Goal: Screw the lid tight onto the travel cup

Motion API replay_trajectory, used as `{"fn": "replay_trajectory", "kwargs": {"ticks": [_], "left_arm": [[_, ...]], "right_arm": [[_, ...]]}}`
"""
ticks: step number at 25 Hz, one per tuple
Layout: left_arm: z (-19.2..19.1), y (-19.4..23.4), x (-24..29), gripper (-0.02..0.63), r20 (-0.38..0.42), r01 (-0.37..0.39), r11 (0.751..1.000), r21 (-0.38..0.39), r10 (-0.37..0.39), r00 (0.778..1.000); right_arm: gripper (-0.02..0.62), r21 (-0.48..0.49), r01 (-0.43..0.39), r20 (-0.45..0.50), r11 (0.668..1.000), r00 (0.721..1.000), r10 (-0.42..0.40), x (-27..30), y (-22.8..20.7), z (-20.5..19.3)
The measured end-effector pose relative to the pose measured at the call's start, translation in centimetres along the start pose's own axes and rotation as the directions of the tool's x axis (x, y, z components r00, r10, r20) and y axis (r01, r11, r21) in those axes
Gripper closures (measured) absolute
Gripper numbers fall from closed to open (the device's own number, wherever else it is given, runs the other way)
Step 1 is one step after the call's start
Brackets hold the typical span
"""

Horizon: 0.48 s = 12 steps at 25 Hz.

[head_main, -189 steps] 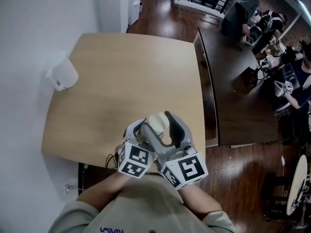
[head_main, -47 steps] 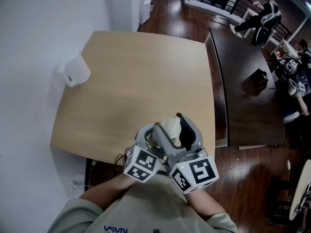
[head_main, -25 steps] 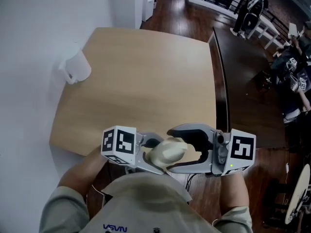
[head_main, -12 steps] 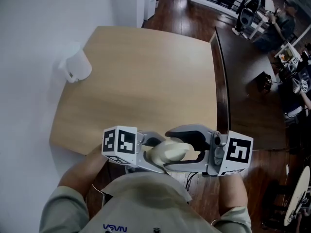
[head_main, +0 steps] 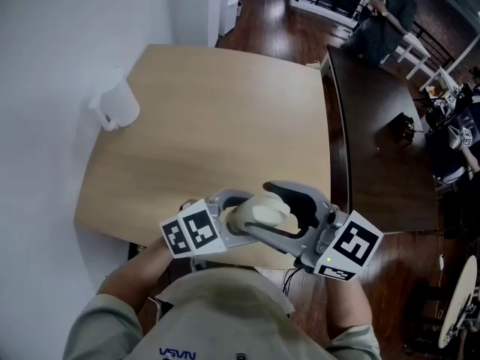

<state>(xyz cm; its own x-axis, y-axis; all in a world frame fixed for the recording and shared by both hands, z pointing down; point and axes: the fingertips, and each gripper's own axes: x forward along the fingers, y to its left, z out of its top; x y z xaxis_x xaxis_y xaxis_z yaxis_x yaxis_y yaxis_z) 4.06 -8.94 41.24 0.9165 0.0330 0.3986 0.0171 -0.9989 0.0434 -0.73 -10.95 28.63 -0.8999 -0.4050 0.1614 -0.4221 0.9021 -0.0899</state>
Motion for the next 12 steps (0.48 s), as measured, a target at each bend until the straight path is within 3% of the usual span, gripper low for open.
{"fn": "replay_trajectory", "kwargs": {"ticks": [3, 6, 9, 12], "left_arm": [[-0.3, 2.8, 0.5, 0.291, -0.009, -0.238, 0.971, -0.036, 0.238, 0.971], [-1.0, 5.0, 0.4, 0.291, -0.027, -0.436, 0.896, -0.079, 0.435, 0.900], [-1.5, 6.2, 0.3, 0.291, -0.036, -0.558, 0.822, -0.115, 0.558, 0.829], [-2.3, 6.8, 0.3, 0.291, -0.057, -0.635, 0.760, -0.136, 0.634, 0.771]], "right_arm": [[0.302, 0.051, 0.161, 0.047, 0.986, 0.985, -0.163, 0.0, -2.1, 0.0], [0.302, 0.102, 0.306, 0.078, 0.947, 0.946, -0.314, 0.2, -3.6, -0.1], [0.302, 0.150, 0.434, 0.096, 0.888, 0.888, -0.450, 0.4, -4.6, -0.5], [0.304, 0.179, 0.532, 0.085, 0.828, 0.830, -0.552, 0.5, -5.0, -1.2]]}}
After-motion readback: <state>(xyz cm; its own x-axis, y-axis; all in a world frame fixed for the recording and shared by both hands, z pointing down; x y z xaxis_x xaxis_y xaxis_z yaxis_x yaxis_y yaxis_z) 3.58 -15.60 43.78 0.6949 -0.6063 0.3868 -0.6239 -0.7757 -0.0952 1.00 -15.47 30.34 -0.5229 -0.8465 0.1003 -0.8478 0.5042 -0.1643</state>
